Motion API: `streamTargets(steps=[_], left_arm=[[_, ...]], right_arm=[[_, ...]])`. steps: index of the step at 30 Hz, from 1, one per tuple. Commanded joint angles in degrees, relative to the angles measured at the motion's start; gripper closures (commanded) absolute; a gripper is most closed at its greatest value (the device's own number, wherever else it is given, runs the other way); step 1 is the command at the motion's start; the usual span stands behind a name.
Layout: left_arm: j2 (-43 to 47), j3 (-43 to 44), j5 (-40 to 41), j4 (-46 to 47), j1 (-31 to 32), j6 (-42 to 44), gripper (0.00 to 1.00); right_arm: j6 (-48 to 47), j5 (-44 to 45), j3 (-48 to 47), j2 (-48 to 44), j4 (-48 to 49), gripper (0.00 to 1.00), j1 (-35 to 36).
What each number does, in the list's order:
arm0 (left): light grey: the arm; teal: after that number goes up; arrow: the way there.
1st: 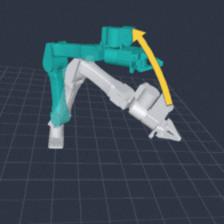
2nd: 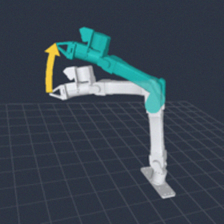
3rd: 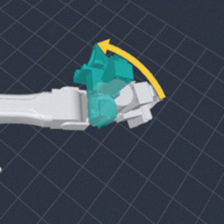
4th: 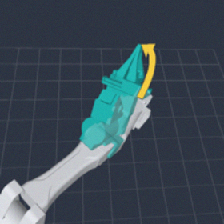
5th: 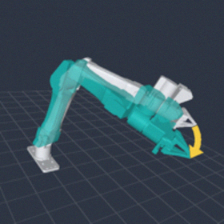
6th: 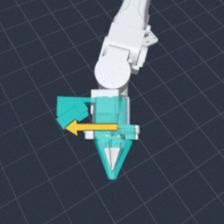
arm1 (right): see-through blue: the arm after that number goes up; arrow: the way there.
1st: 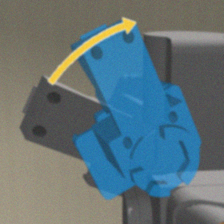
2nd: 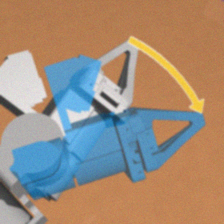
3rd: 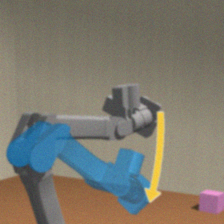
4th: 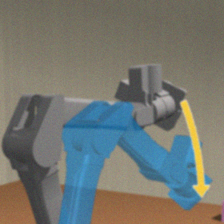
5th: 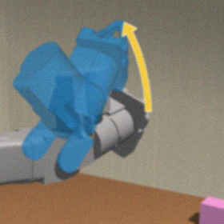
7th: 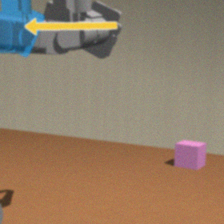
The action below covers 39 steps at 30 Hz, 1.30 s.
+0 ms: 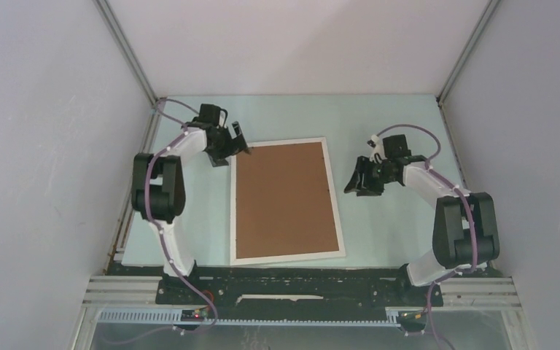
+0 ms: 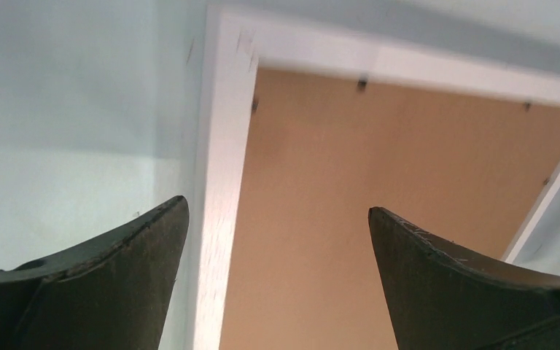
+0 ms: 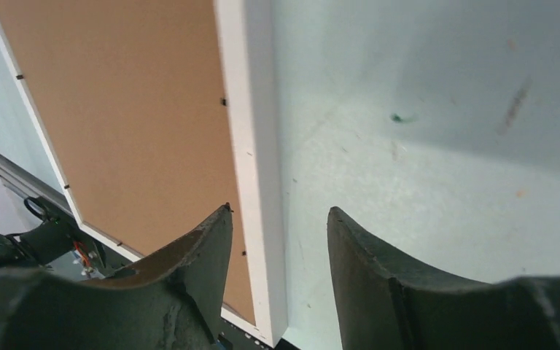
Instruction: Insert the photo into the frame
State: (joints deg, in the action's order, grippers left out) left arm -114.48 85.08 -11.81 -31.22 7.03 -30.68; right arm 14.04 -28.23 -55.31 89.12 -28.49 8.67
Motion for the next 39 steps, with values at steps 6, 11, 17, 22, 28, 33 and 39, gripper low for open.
streamTargets(steps=[6, 11, 17, 22, 28, 33, 39], left_arm=[[20.59, -24.97, -1.08, 2.11, 0.18, 3.0, 0.13], [22.03, -31.9, -5.07, 7.65, 0.27, -0.3, 0.33], [21.93, -36.66, -6.93, 11.98, 0.57, -2.97, 0.52], [21.37, -39.21, -7.7, 14.76, 0.88, -4.42, 0.59], [21.76, -40.08, -7.16, 15.52, 0.94, -4.9, 0.64], [21.84, -39.95, -6.76, 14.77, 0.88, -4.44, 0.64], [21.59, -39.99, -6.4, 14.61, 0.88, -4.13, 0.65]], right_arm=[[1.37, -8.48, 9.59, -4.64, -0.32, 0.48, 2.54], [2.45, -9.48, 13.44, -6.3, 1.49, 0.61, 4.86], [2.77, -8.22, 13.82, -5.49, 2.8, 0.68, 6.65], [3.22, -7.06, 13.83, -3.18, 4.53, 0.7, 7.74], [3.36, -5.1, 13.82, -2.45, 4.79, 0.73, 9.22], [3.3, -4.57, 14.25, -3.69, 3.73, 0.71, 8.08], [3.39, -6.06, 16.89, -8.71, 4.22, 0.63, 3.69]])
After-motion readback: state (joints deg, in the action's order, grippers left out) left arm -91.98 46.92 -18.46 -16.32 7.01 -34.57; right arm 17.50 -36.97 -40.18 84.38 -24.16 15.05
